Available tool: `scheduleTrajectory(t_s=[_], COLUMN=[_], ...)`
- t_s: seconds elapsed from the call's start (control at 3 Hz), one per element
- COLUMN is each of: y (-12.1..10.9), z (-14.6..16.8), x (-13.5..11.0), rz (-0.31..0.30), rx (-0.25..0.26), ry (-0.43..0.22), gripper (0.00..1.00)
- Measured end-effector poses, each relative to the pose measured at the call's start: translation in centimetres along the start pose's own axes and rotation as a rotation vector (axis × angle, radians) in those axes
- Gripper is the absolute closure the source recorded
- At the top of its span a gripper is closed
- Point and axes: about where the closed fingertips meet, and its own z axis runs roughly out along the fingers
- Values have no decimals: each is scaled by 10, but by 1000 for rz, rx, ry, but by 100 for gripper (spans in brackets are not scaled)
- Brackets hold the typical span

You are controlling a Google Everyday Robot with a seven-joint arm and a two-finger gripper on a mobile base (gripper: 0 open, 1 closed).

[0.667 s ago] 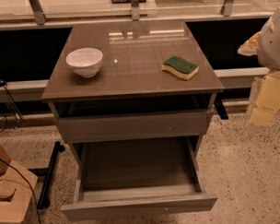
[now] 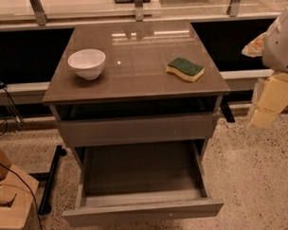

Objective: Place sponge into middle drawer

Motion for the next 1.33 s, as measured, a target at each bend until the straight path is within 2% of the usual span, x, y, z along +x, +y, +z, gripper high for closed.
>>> scheduleTrajectory(t_s=[0.33,0.67,1.0,1.33], y=[-10,-10,-28,-70], z=[10,9,15,34], x=[-21,-21,-27,-41], rz=[20,25,87,177], rx=[17,22,69,115], ry=[-95,-100,-184,-350], gripper=[0,0,0,0])
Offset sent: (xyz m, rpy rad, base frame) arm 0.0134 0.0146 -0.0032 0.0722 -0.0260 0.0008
